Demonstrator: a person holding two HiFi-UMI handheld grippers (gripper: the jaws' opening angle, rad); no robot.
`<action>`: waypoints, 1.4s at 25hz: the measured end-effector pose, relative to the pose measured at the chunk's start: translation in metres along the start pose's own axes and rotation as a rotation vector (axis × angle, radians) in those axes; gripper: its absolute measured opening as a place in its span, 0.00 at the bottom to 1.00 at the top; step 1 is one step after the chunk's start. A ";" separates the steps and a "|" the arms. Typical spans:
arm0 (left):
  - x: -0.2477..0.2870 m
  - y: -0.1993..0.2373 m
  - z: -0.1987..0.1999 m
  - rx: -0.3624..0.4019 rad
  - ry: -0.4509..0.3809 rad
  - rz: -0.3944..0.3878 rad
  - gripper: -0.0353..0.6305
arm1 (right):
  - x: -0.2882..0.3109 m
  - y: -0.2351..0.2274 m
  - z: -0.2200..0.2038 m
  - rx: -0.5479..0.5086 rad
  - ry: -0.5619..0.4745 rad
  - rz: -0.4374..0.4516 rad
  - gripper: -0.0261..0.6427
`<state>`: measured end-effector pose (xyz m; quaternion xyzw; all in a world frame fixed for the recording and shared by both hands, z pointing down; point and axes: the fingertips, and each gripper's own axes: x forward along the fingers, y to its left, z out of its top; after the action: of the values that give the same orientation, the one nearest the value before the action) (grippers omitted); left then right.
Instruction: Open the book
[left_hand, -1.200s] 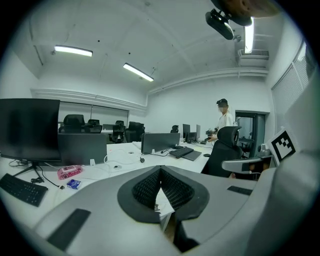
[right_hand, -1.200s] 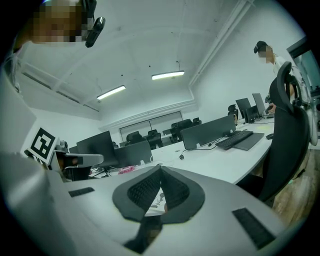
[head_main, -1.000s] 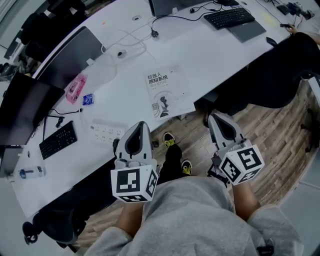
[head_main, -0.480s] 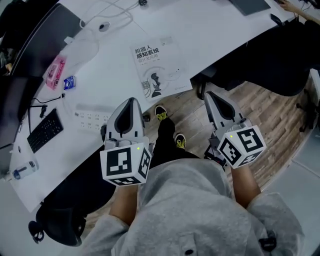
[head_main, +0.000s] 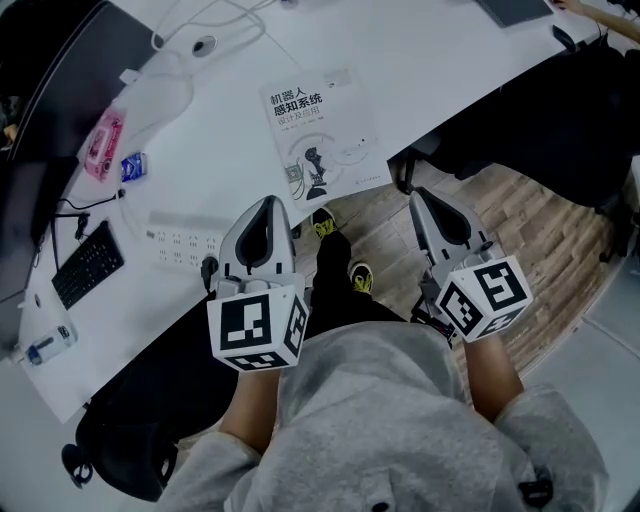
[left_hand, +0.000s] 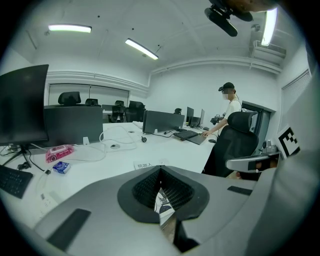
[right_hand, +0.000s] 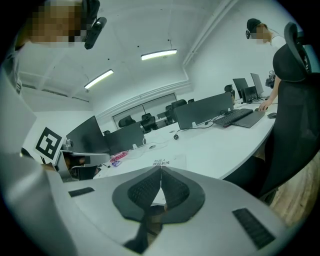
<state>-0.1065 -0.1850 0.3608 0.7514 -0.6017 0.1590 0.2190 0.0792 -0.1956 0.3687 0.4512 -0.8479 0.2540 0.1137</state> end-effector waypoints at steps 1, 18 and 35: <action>0.002 0.001 -0.003 -0.001 0.005 -0.001 0.07 | 0.002 0.000 -0.002 0.002 0.005 0.000 0.08; 0.041 0.015 -0.054 -0.069 0.089 0.013 0.07 | 0.038 -0.020 -0.046 0.067 0.077 -0.012 0.09; 0.089 0.025 -0.098 -0.139 0.189 0.030 0.07 | 0.073 -0.045 -0.095 0.188 0.173 -0.030 0.20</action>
<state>-0.1084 -0.2131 0.4922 0.7071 -0.5990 0.1903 0.3240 0.0717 -0.2175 0.4948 0.4488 -0.8005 0.3687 0.1476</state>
